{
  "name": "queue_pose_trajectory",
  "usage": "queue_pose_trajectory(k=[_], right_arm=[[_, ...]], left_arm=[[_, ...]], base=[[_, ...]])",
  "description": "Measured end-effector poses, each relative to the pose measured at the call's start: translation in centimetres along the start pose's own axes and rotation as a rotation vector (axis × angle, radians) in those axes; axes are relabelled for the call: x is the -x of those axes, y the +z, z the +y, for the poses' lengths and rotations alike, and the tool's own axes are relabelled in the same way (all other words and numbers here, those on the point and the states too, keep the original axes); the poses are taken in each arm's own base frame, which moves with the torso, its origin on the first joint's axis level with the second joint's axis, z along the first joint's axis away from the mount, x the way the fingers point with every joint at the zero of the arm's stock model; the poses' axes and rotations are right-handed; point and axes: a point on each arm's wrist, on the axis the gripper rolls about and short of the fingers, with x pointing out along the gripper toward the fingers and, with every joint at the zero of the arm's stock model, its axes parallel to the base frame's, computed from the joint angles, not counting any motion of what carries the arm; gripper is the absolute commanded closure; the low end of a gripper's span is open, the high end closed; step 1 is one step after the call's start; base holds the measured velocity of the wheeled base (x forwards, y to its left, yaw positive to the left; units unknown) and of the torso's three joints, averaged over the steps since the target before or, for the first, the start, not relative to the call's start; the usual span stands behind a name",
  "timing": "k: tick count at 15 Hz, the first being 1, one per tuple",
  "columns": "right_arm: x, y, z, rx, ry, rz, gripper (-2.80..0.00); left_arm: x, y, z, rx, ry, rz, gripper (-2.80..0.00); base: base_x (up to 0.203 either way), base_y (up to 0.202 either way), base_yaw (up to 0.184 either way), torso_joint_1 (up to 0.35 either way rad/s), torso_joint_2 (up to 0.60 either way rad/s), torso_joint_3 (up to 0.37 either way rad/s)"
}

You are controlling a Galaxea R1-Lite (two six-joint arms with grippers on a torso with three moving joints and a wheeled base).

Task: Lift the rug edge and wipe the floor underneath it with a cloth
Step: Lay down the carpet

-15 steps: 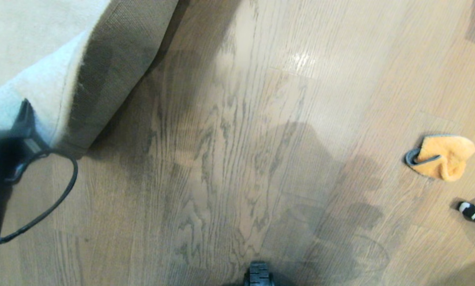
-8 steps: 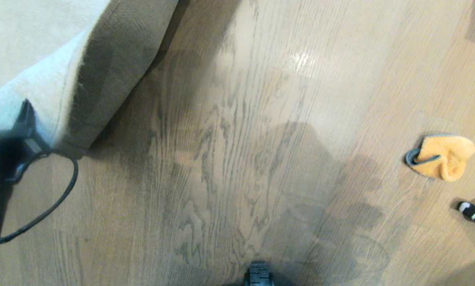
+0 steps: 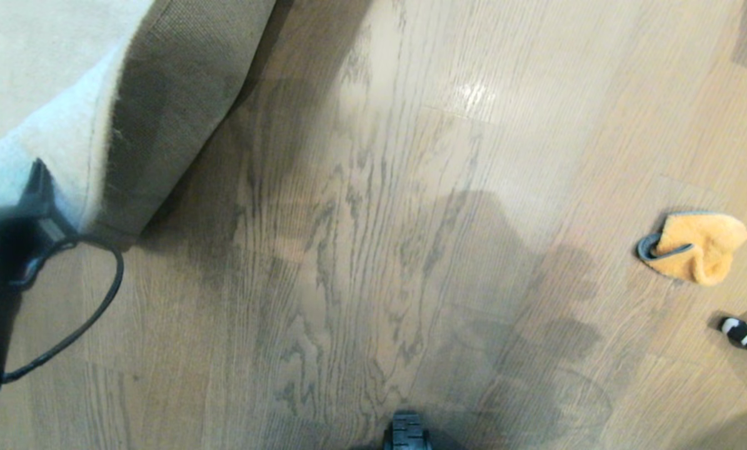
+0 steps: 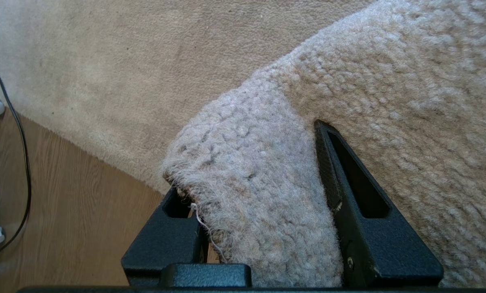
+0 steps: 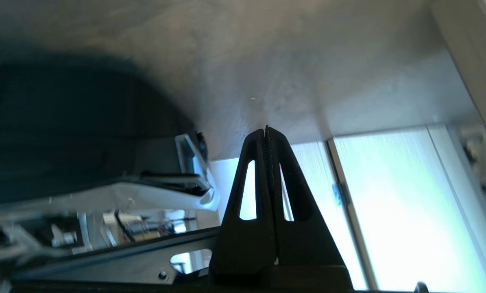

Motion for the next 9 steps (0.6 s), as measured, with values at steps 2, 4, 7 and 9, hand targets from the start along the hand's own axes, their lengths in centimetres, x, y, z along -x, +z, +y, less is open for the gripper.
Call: queue_pose_trajectory(k=[2, 4, 7, 9], right_arm=[[0.0, 0.0, 0.5, 0.091, 0.078, -0.008, 0.0], [0.2, -0.1, 0.9, 0.174, 0.148, -0.039, 0.0], [1.1, -0.5, 1.0, 0.217, 0.193, -0.16, 0.0], [1.9, -1.0, 0.8, 0.219, 0.204, -0.288, 0.0]], left_arm=[[0.0, -0.1, 0.0, 0.003, 0.0, 0.003, 0.0], [0.2, -0.2, 0.0, 0.001, -0.001, 0.009, 0.0], [0.2, -0.2, 0.0, 0.001, -0.001, 0.009, 0.0], [0.3, -0.2, 0.1, 0.001, -0.001, 0.009, 0.0]], base=[[0.0, 0.0, 0.0, 0.0, 0.0, 0.0], [0.0, 0.0, 0.0, 0.0, 0.0, 0.0], [0.0, 0.0, 0.0, 0.0, 0.0, 0.0], [0.0, 0.0, 0.0, 0.0, 0.0, 0.0]])
